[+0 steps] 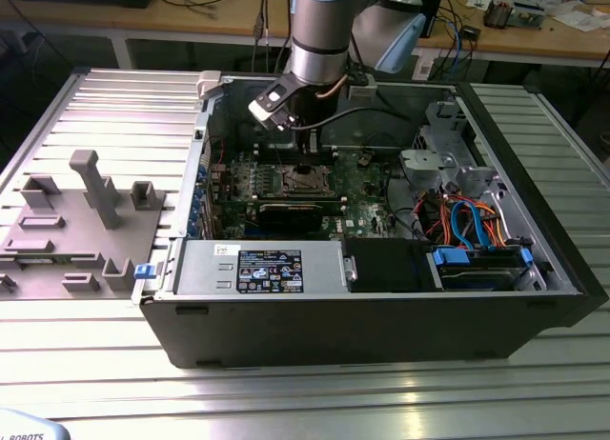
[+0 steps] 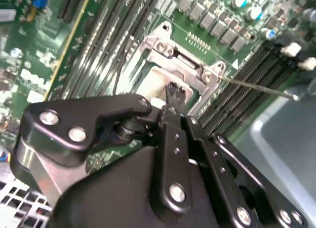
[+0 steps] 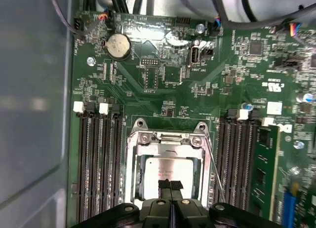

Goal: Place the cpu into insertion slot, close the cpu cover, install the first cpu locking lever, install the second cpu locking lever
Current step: 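Close the cpu cover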

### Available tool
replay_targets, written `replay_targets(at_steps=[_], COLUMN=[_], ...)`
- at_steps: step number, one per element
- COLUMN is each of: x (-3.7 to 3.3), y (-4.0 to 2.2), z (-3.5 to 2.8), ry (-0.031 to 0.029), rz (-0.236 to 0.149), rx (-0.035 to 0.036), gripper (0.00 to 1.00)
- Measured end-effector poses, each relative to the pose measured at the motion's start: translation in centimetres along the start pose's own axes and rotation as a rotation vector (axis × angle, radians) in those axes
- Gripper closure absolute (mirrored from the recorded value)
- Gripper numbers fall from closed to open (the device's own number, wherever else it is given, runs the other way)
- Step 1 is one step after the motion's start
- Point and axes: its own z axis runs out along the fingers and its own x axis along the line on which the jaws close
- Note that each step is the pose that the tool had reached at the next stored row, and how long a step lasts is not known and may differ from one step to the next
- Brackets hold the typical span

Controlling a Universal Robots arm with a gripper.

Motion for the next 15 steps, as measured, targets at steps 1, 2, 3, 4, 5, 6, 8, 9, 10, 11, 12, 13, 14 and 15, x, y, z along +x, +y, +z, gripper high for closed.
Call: replay_targets(at_steps=[1, 2, 3, 4, 5, 6, 8, 9, 10, 11, 12, 13, 14, 15], x=[-0.01, -0.02, -0.03, -0.05, -0.05, -0.07, -0.09, -0.10, -0.11, -0.12, -0.13, -0.14, -0.15, -0.16], y=[-0.01, -0.02, -0.04, -0.05, -0.05, -0.07, -0.10, -0.10, -0.11, -0.12, -0.13, -0.14, -0.15, -0.16], z=[-0.27, -0.51, -0.78, -1.12, -1.30, -1.63, -2.25, -2.41, -2.64, -2.83, -3.10, -3.33, -3.59, -3.81], ry=[0.0001, 0.0001, 0.0000, -0.0001, 0.0002, 0.0003, 0.0010, 0.0011, 0.0013, 0.0013, 0.0014, 0.0014, 0.0013, 0.0013], rz=[0.000, 0.000, 0.000, 0.000, 0.000, 0.000, 0.000, 0.000, 0.000, 0.000, 0.000, 0.000, 0.000, 0.000], rx=[0.0000, -0.0001, 0.0000, 0.0001, -0.0001, 0.0000, -0.0001, 0.0000, -0.0001, -0.0001, -0.0001, -0.0001, -0.0001, 0.0000], gripper=[0.89, 0.89, 0.89, 0.89, 0.89, 0.89, 0.89, 0.89, 0.89, 0.89, 0.89, 0.89, 0.89, 0.89])
